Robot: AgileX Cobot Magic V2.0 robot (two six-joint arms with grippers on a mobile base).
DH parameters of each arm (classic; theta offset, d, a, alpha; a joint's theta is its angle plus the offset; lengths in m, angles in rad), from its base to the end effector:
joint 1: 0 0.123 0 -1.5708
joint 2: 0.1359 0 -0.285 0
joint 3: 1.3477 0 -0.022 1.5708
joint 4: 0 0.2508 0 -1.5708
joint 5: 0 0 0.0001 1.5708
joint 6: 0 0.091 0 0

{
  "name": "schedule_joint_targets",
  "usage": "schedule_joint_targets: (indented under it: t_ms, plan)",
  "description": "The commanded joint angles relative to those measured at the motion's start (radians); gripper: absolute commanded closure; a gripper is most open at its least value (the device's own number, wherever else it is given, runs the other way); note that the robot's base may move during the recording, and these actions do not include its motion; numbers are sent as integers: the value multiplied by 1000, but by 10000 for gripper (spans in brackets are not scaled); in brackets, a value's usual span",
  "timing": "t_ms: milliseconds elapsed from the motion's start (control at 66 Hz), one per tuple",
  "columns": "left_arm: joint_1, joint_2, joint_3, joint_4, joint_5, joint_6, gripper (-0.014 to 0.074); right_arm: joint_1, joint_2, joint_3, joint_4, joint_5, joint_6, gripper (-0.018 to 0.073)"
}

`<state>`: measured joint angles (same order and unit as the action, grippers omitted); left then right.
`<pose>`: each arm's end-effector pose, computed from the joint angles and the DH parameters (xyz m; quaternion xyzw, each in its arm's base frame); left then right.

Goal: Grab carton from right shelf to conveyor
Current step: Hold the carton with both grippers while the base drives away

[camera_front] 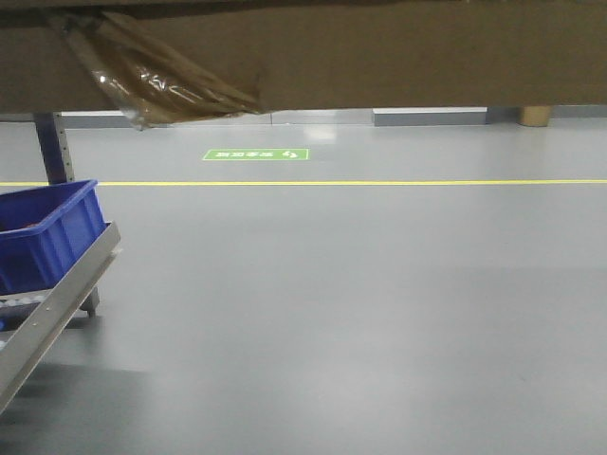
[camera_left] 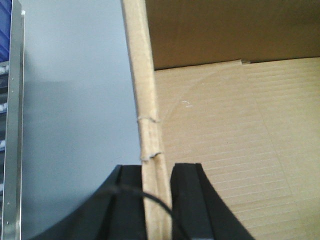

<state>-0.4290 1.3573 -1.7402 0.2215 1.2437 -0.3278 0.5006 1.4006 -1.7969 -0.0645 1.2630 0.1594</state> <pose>0.2403 -0.0891 0.4786 0.0384 0.9152 -0.0401 0.3992 0.2366 0.1231 0.4800 -0.1538 0.9094 0.0944 0.3748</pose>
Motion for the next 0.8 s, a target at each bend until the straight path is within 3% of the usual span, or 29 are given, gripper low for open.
schedule_joint_targets:
  t_ms: [0, 788]
  plan:
    - [-13, -13, -3, -25, -49, 3, 613, 2, -10, -3, 8, -46, -10, 627]
    - [-13, -13, -3, -25, -49, 3, 613, 2, -10, -3, 8, -46, -10, 627]
